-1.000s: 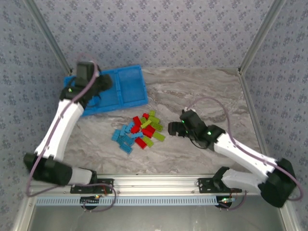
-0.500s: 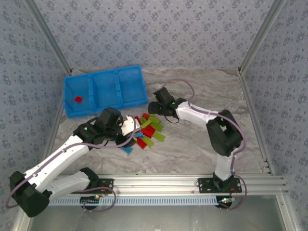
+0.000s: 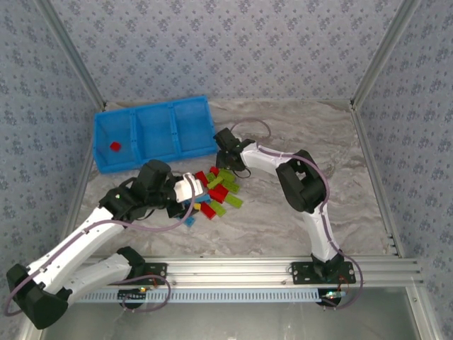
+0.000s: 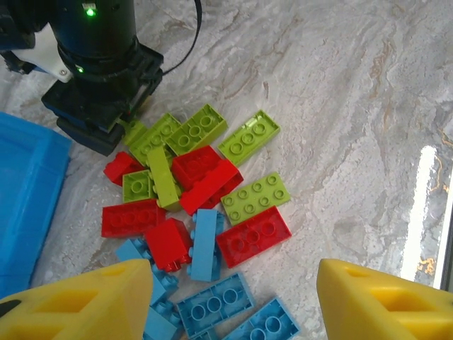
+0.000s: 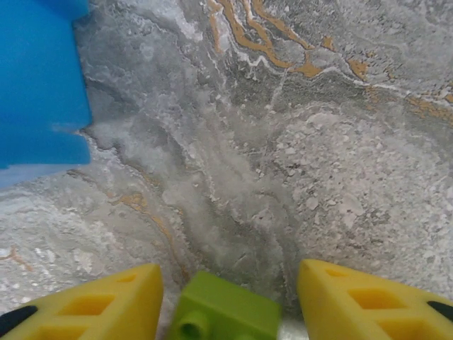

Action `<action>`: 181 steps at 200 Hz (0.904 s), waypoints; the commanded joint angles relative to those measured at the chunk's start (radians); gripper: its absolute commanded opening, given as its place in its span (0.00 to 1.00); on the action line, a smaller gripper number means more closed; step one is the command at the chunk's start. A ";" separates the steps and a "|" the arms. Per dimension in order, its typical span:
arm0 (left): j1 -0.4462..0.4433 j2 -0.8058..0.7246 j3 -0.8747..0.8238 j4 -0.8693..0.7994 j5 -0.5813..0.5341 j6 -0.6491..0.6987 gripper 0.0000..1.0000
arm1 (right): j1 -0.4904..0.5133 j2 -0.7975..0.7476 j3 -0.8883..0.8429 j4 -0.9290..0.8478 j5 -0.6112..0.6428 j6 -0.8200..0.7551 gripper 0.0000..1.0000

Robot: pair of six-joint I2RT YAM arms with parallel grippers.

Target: Sort the legos into containers by color

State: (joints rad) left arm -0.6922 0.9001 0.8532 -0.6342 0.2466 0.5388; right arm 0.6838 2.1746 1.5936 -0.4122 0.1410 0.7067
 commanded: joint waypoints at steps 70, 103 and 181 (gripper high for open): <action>-0.004 -0.116 -0.057 0.117 -0.020 0.022 0.99 | -0.018 -0.339 -0.289 0.119 0.126 0.062 0.30; -0.002 -0.206 -0.105 0.209 -0.045 0.016 0.99 | 0.060 -0.524 -0.333 0.288 0.182 -0.209 0.30; 0.099 -0.198 -0.050 0.314 -0.327 -0.304 0.99 | 0.114 -0.069 0.164 0.296 0.130 -0.497 0.25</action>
State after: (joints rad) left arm -0.6289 0.6914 0.7467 -0.3607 0.0345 0.3588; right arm 0.8112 1.9289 1.5894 -0.0101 0.2638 0.3023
